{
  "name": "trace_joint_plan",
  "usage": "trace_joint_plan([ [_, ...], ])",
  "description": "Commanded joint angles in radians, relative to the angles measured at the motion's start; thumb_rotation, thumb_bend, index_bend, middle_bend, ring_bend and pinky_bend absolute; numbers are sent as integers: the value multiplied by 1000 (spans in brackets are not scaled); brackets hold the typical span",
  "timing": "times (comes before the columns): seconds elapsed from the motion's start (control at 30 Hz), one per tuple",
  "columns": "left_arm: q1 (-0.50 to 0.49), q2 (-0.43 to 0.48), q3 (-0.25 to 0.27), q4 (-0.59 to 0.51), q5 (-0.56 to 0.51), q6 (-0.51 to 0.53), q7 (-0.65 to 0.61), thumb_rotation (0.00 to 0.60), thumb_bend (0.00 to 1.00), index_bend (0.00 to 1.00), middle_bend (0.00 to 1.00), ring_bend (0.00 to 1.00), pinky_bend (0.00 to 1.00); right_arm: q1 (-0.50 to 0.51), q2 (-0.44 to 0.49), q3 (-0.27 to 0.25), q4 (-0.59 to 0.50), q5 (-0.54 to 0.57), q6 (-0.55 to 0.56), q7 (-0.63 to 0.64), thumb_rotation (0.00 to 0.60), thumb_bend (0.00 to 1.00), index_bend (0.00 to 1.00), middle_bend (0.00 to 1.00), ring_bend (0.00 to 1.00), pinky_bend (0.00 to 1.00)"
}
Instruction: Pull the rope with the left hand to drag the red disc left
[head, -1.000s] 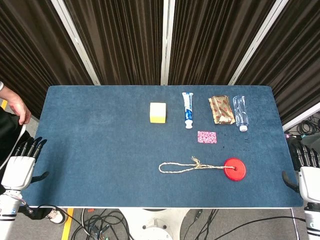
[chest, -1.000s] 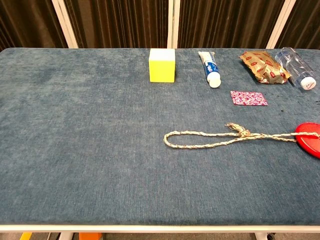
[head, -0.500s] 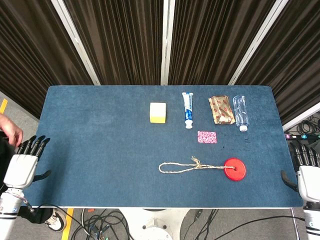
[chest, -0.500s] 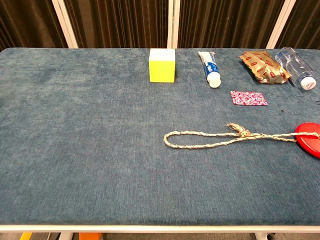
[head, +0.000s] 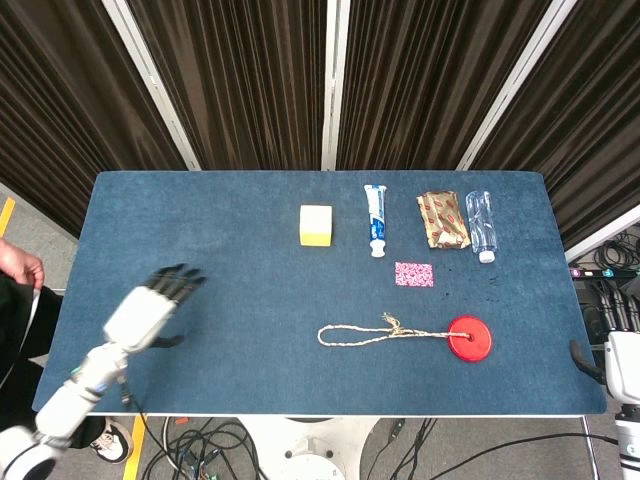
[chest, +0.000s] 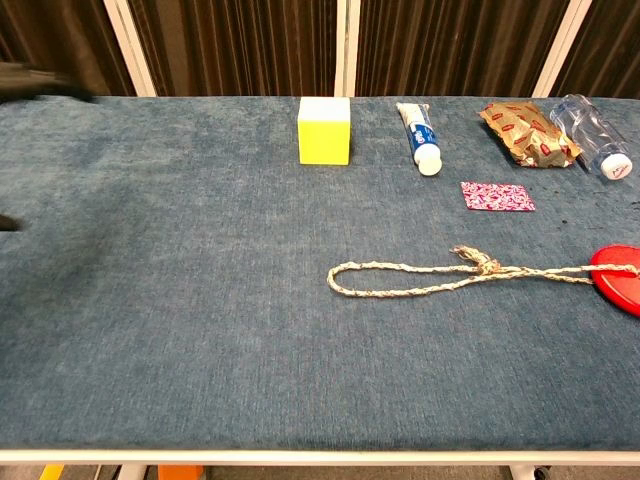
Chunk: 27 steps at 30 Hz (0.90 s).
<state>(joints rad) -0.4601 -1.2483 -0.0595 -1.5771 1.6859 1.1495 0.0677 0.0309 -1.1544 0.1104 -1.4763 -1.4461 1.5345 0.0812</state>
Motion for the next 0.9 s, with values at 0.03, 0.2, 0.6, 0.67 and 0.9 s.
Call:
trace_joint_plan([
  [0.03,-140,-86,-34,5,46,-134,-19,600,100,101,71,0,134,-7,2,5,21,16,-3,24,600,233,0,0,0,0],
  [0.2,-256,-183,-49,34,47,-243,-28,600,101,101,71,0,134,-14,3,12,59,37,-9,69,600,232,0,0,0,0],
  [0.6,-449,-367,-19,199,37,-404,-161,600,104,101,102,0,134,-30,-13,16,131,56,-16,142,600,233,0,0,0,0],
  [0.67,-465,-383,-7,219,42,-404,-180,600,105,101,102,0,134,-33,-13,18,137,58,-13,148,600,232,0,0,0,0],
  [0.9,-502,-410,30,259,52,-400,-230,600,111,101,111,0,134,-37,-17,24,154,64,-13,165,600,232,0,0,0,0],
])
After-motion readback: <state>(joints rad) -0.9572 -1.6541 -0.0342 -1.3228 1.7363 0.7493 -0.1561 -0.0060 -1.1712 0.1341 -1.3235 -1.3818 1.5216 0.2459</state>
